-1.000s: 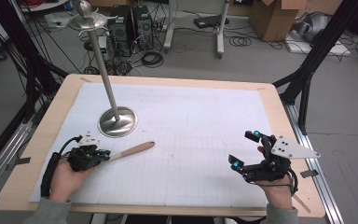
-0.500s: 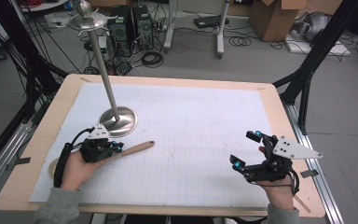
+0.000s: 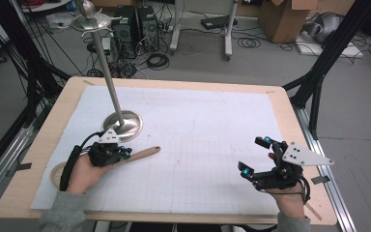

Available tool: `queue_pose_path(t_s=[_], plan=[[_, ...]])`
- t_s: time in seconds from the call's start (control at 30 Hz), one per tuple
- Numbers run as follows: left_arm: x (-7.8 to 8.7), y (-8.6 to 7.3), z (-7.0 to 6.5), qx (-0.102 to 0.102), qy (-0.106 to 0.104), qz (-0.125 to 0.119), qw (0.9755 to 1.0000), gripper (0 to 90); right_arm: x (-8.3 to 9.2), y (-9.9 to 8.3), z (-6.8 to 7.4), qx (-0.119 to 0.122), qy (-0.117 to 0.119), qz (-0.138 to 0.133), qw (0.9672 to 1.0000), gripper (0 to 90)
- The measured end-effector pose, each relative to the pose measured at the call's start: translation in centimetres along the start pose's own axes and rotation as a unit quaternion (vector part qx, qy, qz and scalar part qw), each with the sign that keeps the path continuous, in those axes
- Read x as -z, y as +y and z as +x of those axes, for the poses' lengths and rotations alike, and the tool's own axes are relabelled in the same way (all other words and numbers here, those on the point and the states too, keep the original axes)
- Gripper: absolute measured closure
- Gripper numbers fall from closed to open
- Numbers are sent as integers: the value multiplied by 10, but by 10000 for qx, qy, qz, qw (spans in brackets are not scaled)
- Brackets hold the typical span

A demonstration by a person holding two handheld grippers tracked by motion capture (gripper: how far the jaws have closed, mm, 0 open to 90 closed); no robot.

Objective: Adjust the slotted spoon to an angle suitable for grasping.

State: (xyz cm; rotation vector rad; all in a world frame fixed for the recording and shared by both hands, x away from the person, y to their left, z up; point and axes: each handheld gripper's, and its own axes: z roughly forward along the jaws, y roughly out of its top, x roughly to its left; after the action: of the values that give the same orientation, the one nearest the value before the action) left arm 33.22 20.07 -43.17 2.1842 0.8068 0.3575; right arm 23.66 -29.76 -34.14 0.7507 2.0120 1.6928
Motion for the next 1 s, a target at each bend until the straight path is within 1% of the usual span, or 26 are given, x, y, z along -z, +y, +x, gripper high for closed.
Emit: queue_pose_path(t_s=[0.07, 0.17, 0.2, 0.23, 0.27, 0.33, 0.37, 0.5, 0.6, 0.73, 0.9, 1.0], plan=[[-2, 1, 0, -28, 1, 42, 10000, 896, 0, 0, 0, 10, 0, -5, 10000, 20], [-8, 0, -1, -34, -45, 168, 9998, 896, 0, 0, 0, 6, -3, -6, 10000, 20], [-8, 0, -1, -63, -53, 169, 9998, 896, 0, 0, 0, -9, 3, 7, 10000, 20], [-8, 0, -2, -84, -75, 176, 9998, 896, 0, 0, 0, 25, 12, -7, 10000, 20], [-8, 0, -3, -77, -117, 181, 9997, 896, 0, 1, 1, 31, 21, -5, 10000, 19], [-7, 0, -4, -144, -150, 211, 9996, 896, 0, 1, 1, 27, 12, -8, 10000, 20], [-8, 0, -5, -137, -183, 197, 9995, 896, 0, 1, 1, 25, 14, -10, 10000, 20], [-7, 1, -9, -225, -364, 224, 9988, 896, -1, 0, 1, 31, 13, 1, 10000, 19], [-8, 1, -13, -357, -553, 237, 9976, 896, -1, 0, 0, 41, 22, 14, 10000, 20], [-7, 0, -16, -469, -709, 237, 9961, 896, -1, 0, 1, 35, 30, 16, 10000, 19], [-7, -1, -16, -439, -720, 191, 9963, 895, -1, 1, 1, 56, 41, 14, 10000, 19], [-2, 0, -15, -435, -710, 71, 9965, 895, -2, 0, 1, 69, 34, 24, 10000, 20]])
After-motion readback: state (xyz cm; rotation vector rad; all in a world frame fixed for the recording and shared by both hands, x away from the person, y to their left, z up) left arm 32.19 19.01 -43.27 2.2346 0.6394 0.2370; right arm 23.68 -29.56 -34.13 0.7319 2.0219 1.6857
